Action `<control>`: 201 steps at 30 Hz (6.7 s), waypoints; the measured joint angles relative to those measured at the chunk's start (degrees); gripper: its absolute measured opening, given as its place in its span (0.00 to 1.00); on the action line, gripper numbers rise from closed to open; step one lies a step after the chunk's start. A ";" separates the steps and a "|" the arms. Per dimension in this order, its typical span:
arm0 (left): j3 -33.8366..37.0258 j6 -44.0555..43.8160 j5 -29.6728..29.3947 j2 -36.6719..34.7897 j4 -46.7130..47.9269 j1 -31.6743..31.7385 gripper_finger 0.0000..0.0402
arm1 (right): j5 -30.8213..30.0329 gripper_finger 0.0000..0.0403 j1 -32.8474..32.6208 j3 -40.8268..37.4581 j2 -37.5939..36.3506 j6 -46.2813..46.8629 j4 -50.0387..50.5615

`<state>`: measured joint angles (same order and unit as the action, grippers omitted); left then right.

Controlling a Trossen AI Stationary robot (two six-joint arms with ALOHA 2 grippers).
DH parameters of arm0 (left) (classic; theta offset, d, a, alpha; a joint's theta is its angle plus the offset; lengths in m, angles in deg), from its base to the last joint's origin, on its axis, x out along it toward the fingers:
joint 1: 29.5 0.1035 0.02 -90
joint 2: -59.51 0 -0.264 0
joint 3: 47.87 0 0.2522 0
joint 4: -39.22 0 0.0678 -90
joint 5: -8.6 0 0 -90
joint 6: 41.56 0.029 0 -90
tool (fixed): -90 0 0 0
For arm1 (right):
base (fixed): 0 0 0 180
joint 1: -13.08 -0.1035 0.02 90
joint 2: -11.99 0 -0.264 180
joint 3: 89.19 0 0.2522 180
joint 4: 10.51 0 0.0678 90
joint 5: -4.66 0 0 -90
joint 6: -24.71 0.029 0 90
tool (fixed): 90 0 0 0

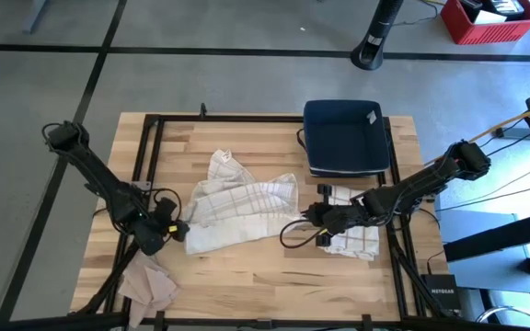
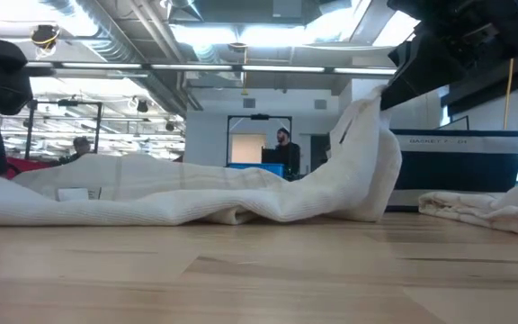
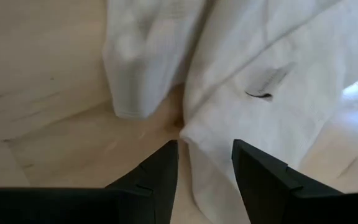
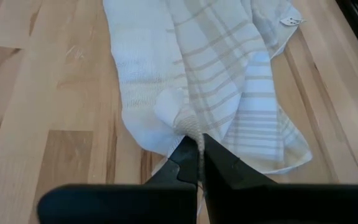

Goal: Fold towel
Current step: Fold the white plaid towel

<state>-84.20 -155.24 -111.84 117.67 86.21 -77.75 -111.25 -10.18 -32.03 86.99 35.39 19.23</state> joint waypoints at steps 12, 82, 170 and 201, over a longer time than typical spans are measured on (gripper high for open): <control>0.83 -1.89 -2.84 0.49 -3.90 0.02 0.36 | -0.15 0.02 0.04 0.00 0.00 -0.43 -0.04; -37.44 83.34 -30.50 -2.11 6.18 6.36 0.00 | -15.82 0.02 0.04 20.94 -5.75 -10.08 18.67; -79.10 115.97 -19.25 11.21 4.94 -3.16 0.00 | 4.39 0.00 7.54 79.94 5.88 -22.79 54.64; -79.11 200.33 -26.89 14.26 -76.28 -17.16 0.00 | -42.55 0.01 -13.44 88.57 15.50 -90.49 -14.62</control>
<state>-163.32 45.09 -138.74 131.93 9.92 -94.91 -153.80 -23.62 56.54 102.49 -55.10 4.61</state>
